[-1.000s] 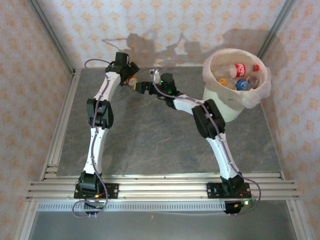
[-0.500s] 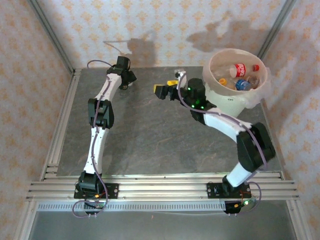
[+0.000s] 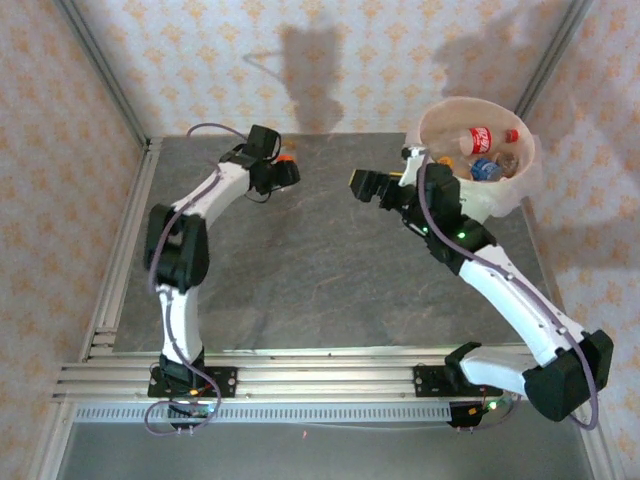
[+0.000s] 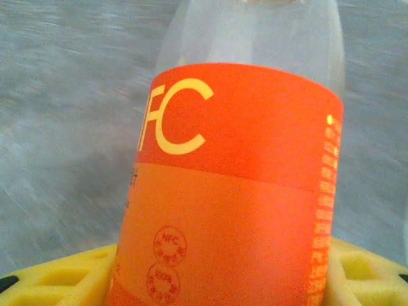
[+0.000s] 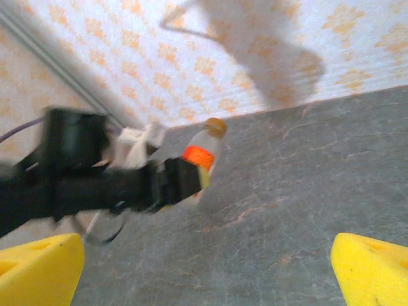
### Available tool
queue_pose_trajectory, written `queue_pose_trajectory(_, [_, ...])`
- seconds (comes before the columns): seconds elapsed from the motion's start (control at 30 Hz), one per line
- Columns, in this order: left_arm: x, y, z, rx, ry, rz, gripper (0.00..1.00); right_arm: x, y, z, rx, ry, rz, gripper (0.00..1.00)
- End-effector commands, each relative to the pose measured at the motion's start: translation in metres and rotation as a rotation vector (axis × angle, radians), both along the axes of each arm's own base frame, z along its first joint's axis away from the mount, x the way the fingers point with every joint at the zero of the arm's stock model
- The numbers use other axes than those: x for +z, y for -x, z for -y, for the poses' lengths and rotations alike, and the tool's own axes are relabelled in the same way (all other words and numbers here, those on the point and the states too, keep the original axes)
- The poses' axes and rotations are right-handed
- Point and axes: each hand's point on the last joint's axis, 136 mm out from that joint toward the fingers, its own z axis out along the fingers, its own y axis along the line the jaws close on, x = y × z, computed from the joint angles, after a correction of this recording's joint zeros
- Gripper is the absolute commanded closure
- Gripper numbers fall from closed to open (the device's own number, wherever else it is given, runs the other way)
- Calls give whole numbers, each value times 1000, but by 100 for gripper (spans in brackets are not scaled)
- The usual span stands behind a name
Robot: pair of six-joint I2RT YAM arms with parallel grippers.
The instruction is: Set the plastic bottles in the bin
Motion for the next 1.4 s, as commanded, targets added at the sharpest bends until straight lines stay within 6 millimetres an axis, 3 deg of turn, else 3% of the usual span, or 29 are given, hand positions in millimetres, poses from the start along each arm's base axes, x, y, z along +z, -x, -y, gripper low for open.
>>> queue_pose_trajectory(0.0, [100,28,39,-154,134,302,50,11,12,11,-9,-34,-91,0])
queue_pose_trajectory(0.13, [142,94,92,-391,304,410,50,38,20,-2,78,-145,-102,0])
queue_pose_trajectory(0.3, [188,168,132,-672,461,526,50,76,29,-21,211,-317,-60,0])
queue_pose_trajectory(0.4, [202,194,141,-773,472,553,50,99,42,-38,355,-407,9,1])
queue_pose_trajectory(0.5, [220,209,148,-850,556,583,51,97,32,-32,284,-440,-8,1])
queue_pose_trajectory(0.7, [233,215,154,-880,589,629,51,70,18,-22,171,-402,-99,2])
queue_pose_trajectory(0.8, [232,217,159,-898,577,615,50,85,31,-37,305,-430,-62,8])
queue_pose_trajectory(0.83, [231,217,161,-904,573,609,50,88,34,-43,345,-432,-61,18])
queue_pose_trajectory(0.93, [233,219,166,-923,566,606,50,82,32,-49,370,-392,-107,28])
queue_pose_trajectory(1.03, [230,217,166,-919,554,604,50,78,29,-44,337,-344,-99,31])
queue_pose_trajectory(1.13, [231,216,166,-910,550,596,48,81,25,-32,270,-296,-54,42])
queue_pose_trajectory(1.37, [233,212,167,-899,535,578,30,99,20,-21,217,-234,31,57])
